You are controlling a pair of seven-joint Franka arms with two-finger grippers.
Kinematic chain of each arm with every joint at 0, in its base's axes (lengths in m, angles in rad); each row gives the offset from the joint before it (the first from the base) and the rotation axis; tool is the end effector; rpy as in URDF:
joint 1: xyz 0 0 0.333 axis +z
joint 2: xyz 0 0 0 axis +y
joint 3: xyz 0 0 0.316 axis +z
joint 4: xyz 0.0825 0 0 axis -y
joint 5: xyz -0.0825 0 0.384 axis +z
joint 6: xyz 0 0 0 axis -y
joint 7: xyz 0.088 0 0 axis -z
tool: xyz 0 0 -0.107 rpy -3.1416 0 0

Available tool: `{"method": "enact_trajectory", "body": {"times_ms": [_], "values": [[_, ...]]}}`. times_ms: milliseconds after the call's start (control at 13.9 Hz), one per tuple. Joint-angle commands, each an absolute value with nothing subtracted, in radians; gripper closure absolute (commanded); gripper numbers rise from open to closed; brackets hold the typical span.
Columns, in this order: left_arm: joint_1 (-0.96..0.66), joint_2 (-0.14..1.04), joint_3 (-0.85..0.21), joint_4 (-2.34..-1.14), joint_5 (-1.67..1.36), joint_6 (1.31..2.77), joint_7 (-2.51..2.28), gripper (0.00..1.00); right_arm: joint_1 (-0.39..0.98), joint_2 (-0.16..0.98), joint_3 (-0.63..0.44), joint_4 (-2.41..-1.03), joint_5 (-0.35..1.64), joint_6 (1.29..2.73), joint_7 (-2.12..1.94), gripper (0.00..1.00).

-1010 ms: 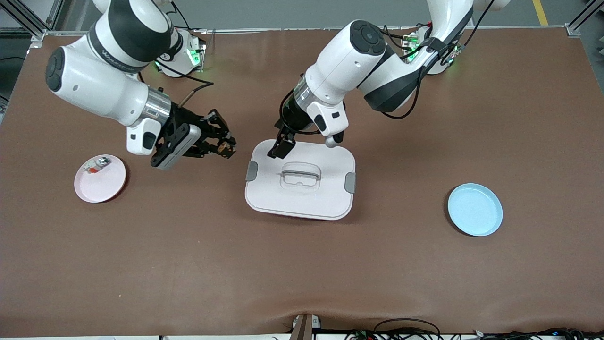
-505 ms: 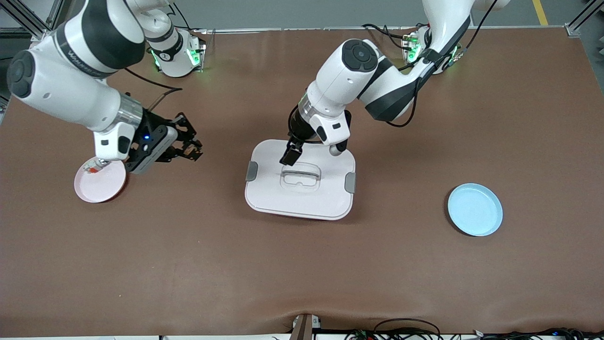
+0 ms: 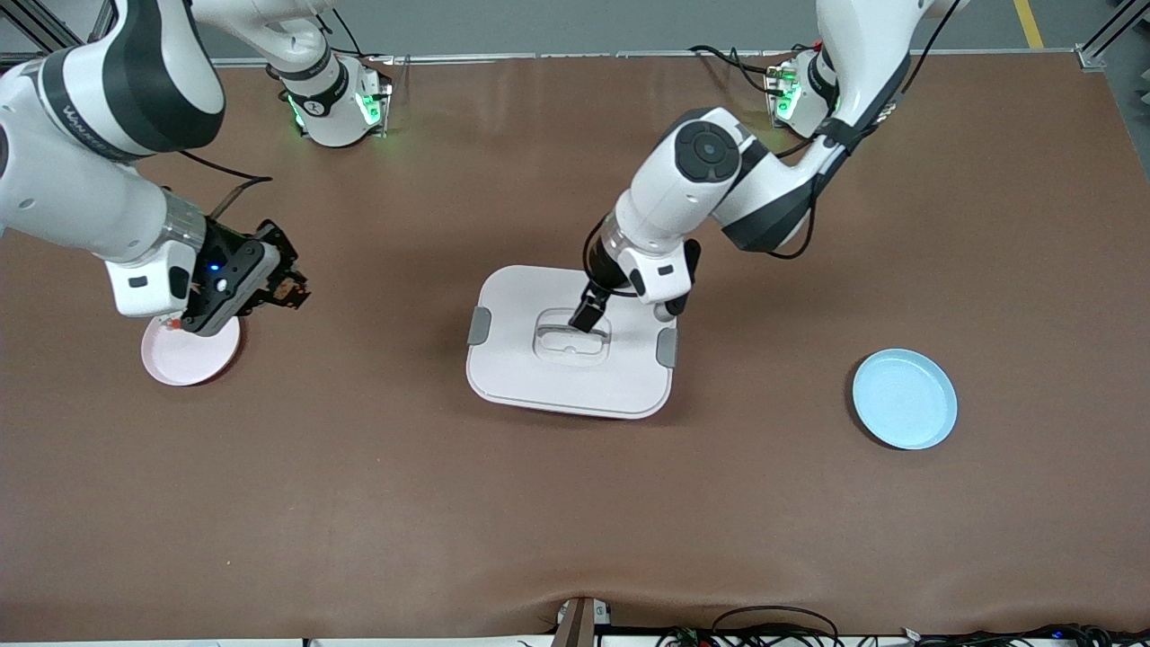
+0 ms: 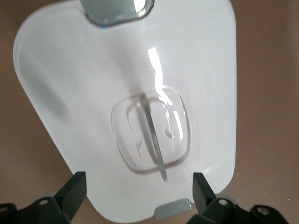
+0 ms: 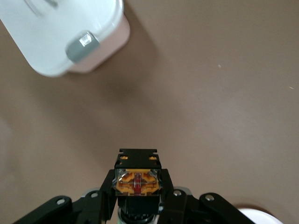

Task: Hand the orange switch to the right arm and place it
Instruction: 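Carry the switch with the right gripper over the white plate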

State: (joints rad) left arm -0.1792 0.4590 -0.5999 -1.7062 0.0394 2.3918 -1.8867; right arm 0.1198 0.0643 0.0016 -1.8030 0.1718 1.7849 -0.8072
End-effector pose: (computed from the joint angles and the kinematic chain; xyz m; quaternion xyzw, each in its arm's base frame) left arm 0.5220 -0.4442 0.3957 0.8191 0.5430 -0.0669 0.1722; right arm 0.5673 0.0840 0.4971 -0.8998 -0.4264 0.0107 0.0920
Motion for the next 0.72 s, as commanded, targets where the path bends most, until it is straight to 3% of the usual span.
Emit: {"method": "enact_trajectory", "body": {"times_ms": [0, 361, 649], "values": [[-0.131, 0.358, -0.611, -1.801, 0.054, 2.393, -1.788, 0.0, 0.057, 0.052, 0.017, -1.802, 0.091, 1.769, -0.937, 1.0], [-0.046, 0.232, -0.611, -1.89, 0.052, 2.39, -1.444, 0.0, 0.0, 0.057, 0.017, -1.821, -0.044, 1.792, -1.095, 1.0], [0.023, 0.14, -0.611, -1.968, 0.052, 2.385, -1.251, 0.0, -0.054, 0.058, 0.017, -1.89, -0.121, 1.894, -1.239, 1.0]]}}
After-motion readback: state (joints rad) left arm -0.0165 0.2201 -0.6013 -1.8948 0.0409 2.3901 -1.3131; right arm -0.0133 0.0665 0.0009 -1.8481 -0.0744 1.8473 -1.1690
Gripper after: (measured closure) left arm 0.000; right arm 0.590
